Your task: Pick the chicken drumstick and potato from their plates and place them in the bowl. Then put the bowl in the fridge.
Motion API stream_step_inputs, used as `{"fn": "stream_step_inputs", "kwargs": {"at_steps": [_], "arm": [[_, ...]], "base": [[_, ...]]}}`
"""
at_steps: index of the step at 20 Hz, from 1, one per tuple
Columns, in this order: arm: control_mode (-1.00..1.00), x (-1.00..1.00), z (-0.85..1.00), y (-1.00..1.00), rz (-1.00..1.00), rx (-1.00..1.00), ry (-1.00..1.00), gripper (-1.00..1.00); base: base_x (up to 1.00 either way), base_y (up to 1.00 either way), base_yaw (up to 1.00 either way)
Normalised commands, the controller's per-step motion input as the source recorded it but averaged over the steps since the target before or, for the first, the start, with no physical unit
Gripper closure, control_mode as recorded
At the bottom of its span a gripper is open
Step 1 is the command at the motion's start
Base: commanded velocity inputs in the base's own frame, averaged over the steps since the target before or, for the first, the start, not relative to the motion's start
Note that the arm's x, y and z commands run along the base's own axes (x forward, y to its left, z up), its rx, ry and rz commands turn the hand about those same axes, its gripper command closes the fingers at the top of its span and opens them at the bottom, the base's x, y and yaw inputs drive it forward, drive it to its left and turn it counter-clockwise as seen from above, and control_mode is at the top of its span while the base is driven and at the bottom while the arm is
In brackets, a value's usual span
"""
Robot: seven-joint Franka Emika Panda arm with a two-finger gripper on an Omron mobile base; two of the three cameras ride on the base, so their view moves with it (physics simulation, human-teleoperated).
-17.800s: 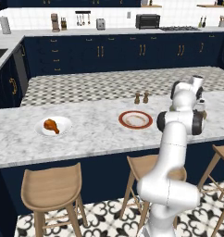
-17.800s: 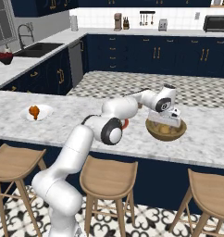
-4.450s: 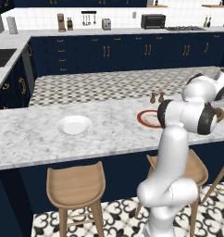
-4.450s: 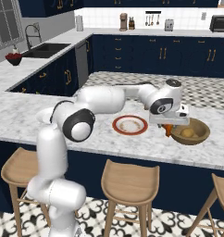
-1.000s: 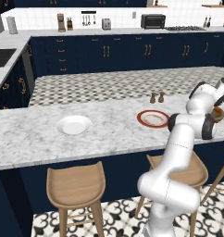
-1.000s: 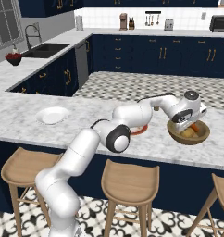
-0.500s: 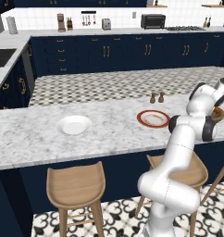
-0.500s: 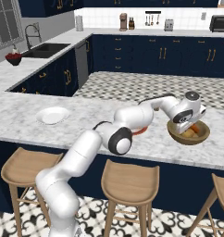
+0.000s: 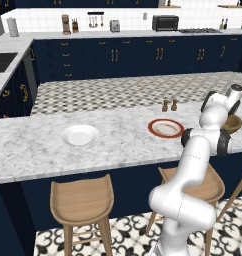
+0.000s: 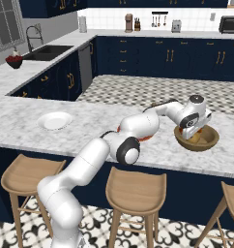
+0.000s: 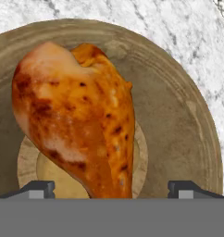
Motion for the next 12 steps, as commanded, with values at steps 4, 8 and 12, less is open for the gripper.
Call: {"fn": "stream_step_inputs", "kwargs": {"at_steps": [4,8,12], "arm": [[-1.00,0.05,0.09,0.00,0.04,0.00,0.04,-1.00],[-1.00,-0.37,0.40,0.00,0.02,0.01,0.00,-1.00],[-1.00,-0.43,0.26,0.04,0.00,0.02,0.05,-1.00]], "base": [[0.00,0.00,0.00],[0.00,0.00,0.00],[0.00,0.00,0.00]]}}
